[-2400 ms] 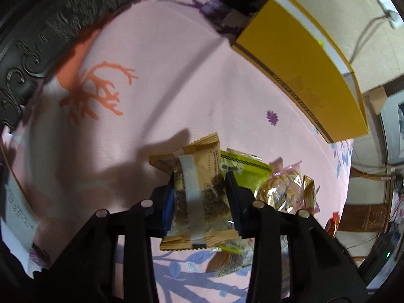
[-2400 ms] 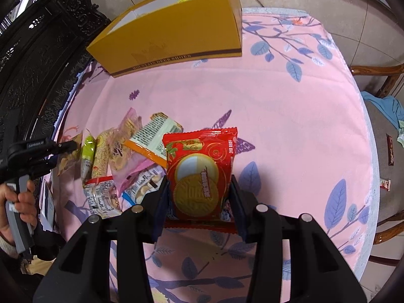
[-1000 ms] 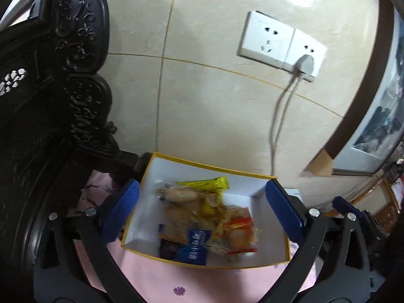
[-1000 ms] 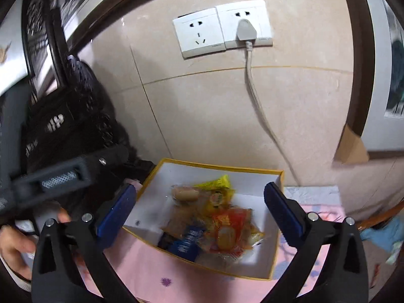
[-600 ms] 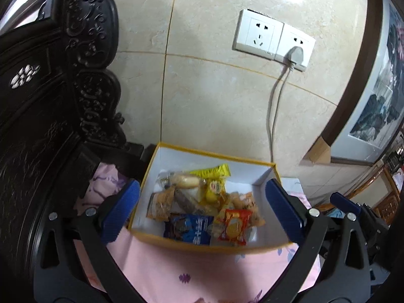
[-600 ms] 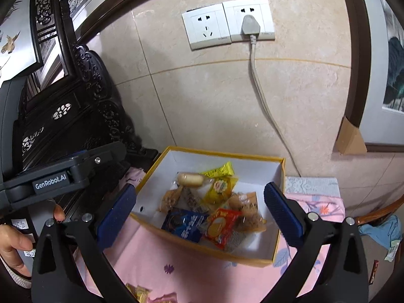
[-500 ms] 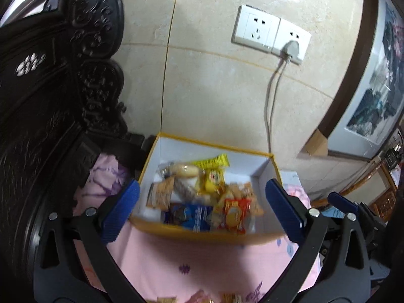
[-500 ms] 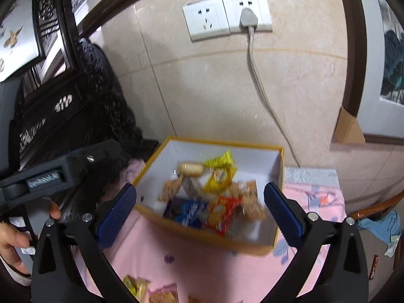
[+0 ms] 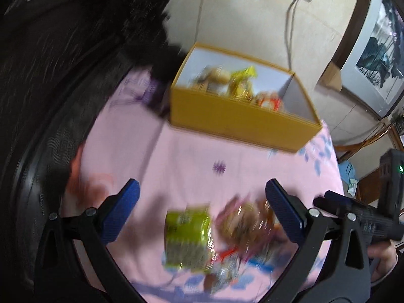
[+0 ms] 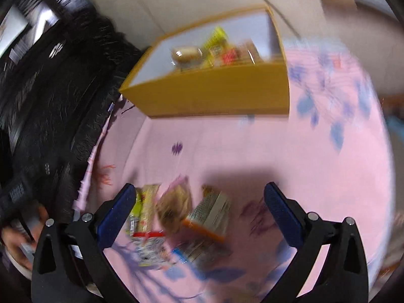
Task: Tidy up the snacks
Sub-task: 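Move both open tools back over the remaining snacks, then grasp the white printed packet with the right tool while the left tool reaches the green seed bag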
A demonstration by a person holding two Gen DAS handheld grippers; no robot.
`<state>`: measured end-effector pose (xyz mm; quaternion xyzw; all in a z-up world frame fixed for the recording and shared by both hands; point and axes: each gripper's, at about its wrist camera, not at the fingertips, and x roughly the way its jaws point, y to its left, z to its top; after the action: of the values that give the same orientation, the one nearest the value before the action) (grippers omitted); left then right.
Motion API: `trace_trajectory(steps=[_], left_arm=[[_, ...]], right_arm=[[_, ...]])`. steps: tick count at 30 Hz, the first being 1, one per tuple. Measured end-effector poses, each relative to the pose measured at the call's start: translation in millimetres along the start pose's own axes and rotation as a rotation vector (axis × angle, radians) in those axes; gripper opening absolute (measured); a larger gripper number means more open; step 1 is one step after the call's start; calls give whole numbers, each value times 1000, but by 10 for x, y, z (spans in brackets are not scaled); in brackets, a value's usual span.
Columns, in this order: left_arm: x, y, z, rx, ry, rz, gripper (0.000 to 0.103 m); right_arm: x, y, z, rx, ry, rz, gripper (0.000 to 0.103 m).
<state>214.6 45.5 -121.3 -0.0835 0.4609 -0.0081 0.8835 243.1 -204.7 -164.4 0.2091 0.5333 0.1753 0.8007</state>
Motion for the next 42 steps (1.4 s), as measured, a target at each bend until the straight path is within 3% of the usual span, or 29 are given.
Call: trace_trajectory(steps=[5,9,22,24,26,27,28,35,42], left_arm=[[-52,207,-407,-44,46,17,101],[-34,320,-645,-76,102,25,101],[-52,451,-709,-121,114,41,101],[-38,483,-718,-134,121,45,101],[-28,502,-725,-139,123,46,101],[-18,509,-729,-141,125,50,101],[-4,514,-734,-143,130,55,101],[167,449,-745,-109,159,64,101],[582,221,-717,-20,227,68,101]], right_arm=[[217,-230,-175,175,62,14,102],[394,-244,-166,207,104,-10,101],[823,-194,-52,225,223,-75,91],[831,-135,-49,189,217,-92,84],[839,-101,-67,142,225,-87,53],[848,-101,-80,134,233,-91,43],[827,-100,-95,128,224,-93,40],[476,-126,-182,157,140,-41,38],[234,-119,-323,161,118,-13,38]])
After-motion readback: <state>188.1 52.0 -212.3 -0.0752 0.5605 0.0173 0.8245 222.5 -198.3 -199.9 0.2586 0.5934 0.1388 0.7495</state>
